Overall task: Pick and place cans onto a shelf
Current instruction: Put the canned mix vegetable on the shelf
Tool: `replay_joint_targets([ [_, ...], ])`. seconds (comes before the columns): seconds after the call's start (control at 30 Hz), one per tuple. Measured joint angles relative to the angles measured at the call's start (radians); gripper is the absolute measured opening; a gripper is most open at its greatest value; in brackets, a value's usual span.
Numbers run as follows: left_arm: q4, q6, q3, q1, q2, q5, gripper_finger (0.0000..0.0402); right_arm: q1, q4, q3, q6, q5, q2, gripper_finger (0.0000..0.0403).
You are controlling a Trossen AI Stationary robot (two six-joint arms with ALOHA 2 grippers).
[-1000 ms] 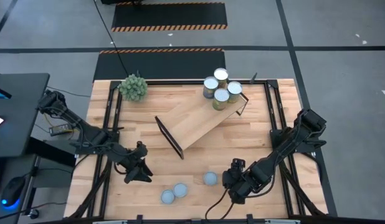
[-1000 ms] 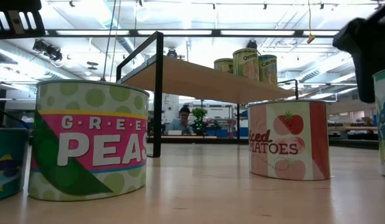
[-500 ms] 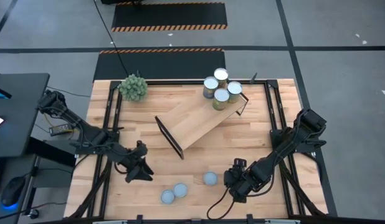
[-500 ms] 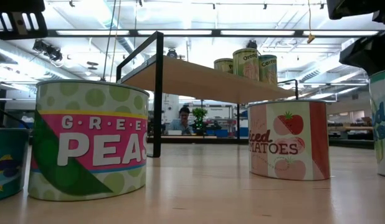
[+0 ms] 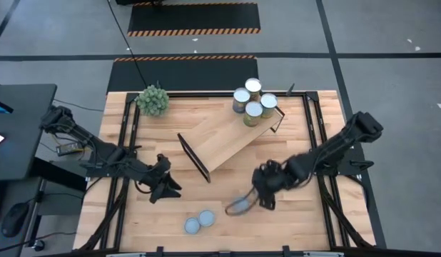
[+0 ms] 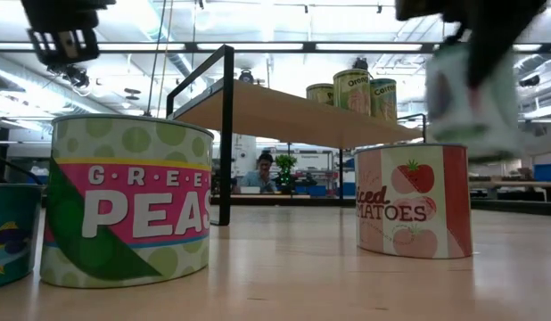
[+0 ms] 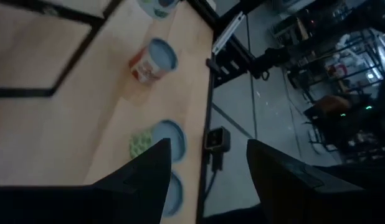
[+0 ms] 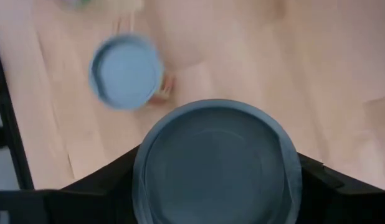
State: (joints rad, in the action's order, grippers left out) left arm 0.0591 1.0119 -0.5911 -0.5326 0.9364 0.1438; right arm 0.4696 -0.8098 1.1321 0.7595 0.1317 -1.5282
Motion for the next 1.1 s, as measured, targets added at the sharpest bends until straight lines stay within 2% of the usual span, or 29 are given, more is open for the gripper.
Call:
replay_joint_targets([
  [0.23, 0.041, -0.09, 0.0, 0.086, -0.035, -0.067, 0.0215, -0.159, -0.161, 0.153, -0.123, 0.026, 0.049, 0.0283],
  [0.5, 0.098, -0.187, 0.0, 0.181, -0.149, -0.068, 0.0215, -0.34, -0.273, 0.366, -0.239, 0.031, -0.017, 0.0282],
  [0.73, 0.097, -0.264, 0.0, 0.235, -0.199, -0.067, 0.0215, -0.478, -0.312, 0.503, -0.242, 0.069, -0.094, 0.0282],
  [0.87, 0.101, -0.274, 0.0, 0.244, -0.2, -0.067, 0.0215, -0.522, -0.324, 0.537, -0.236, 0.079, -0.134, 0.0283],
  [1.1, 0.112, -0.272, 0.0, 0.244, -0.199, -0.067, 0.0215, -0.53, -0.334, 0.54, -0.212, 0.108, -0.177, 0.0304],
])
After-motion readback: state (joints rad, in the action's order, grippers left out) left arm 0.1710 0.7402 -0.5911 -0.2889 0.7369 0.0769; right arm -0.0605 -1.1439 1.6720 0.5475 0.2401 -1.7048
